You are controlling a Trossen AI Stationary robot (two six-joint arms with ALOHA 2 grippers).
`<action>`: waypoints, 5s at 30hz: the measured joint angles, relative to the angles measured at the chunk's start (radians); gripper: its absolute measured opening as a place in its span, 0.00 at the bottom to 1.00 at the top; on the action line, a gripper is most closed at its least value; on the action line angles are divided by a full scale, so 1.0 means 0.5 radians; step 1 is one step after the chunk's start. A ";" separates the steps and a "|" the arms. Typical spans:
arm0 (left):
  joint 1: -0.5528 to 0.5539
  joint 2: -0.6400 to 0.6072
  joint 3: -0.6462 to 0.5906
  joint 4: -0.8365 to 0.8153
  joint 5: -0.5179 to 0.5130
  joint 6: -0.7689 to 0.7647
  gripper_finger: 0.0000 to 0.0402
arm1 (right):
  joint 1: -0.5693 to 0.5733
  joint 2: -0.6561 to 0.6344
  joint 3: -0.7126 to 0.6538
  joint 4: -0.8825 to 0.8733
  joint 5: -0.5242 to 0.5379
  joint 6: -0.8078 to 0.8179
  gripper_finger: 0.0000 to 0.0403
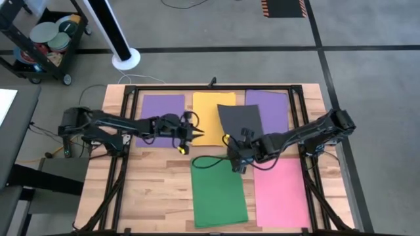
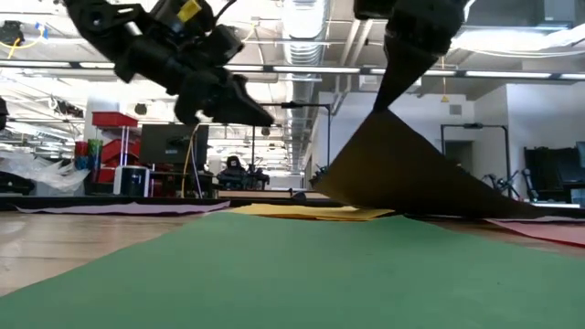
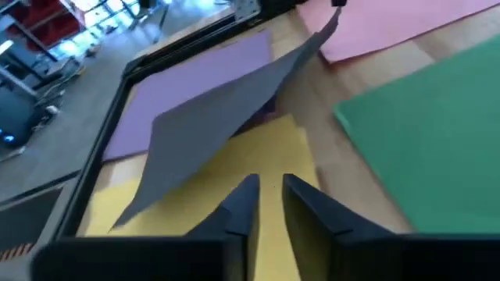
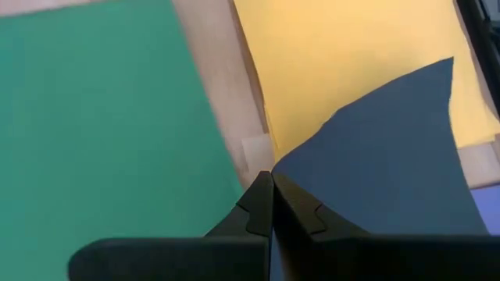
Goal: Organize paper
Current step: Move the black paper to the bottom left of the table
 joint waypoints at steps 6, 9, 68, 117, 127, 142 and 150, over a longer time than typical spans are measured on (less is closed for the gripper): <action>-0.092 0.283 0.284 0.009 -0.001 0.281 0.27 | 0.009 0.000 0.032 0.022 -0.029 0.004 0.00; -0.115 0.392 0.407 -0.004 -0.006 0.334 0.29 | 0.009 0.000 0.032 0.022 -0.034 0.025 0.00; -0.543 0.150 0.660 -1.263 0.055 0.152 0.00 | 0.069 -0.127 0.031 0.339 -0.012 -0.036 0.00; -2.481 0.244 0.663 -2.310 -0.041 -0.851 0.00 | 0.207 -0.266 0.031 0.339 0.135 0.281 0.00; -2.535 0.275 0.663 -2.296 -0.063 -0.731 0.00 | 0.218 -0.266 0.031 0.334 0.137 0.316 0.00; -2.520 0.270 0.653 -2.395 0.036 -1.256 0.20 | 0.218 -0.266 0.031 0.339 0.138 0.315 0.00; -2.521 0.268 0.656 -2.363 0.201 -1.600 0.29 | 0.218 -0.266 0.031 0.338 0.138 0.309 0.00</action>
